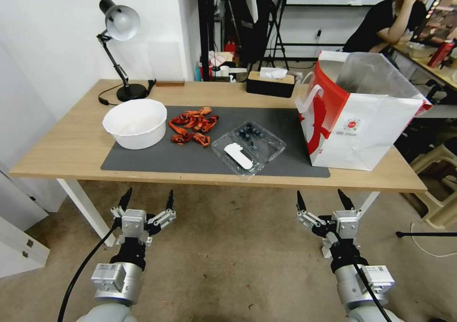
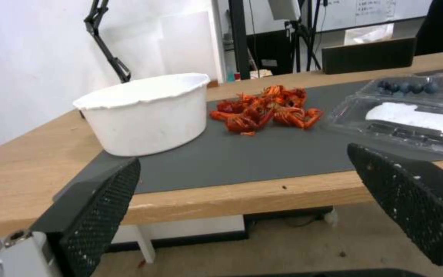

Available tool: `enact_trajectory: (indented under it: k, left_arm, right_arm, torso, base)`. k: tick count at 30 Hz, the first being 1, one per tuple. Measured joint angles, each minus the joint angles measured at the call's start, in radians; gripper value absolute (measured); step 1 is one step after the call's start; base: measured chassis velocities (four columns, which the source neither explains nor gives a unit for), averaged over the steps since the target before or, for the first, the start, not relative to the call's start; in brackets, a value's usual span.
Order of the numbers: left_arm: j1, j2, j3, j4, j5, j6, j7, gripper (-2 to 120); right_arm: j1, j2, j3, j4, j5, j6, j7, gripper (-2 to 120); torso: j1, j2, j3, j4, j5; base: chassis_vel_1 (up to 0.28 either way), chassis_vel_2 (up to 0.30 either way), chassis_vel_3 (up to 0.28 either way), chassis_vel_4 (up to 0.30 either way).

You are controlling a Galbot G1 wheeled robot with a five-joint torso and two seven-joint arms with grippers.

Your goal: Close the takeout container lid, then place the container into the takeout bag.

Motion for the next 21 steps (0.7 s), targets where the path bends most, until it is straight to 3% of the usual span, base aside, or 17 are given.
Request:
enact_trajectory:
  k: [21]
  left_arm:
    - [0.000, 0.000, 0.000, 0.000, 0.000, 0.000, 0.000, 100]
  right_arm:
    - [0.000, 0.000, 0.000, 0.000, 0.000, 0.000, 0.000, 100]
  torso:
    - [0.000, 0.000, 0.000, 0.0000, 0.0000]
  base:
    - [0.000, 0.000, 0.000, 0.000]
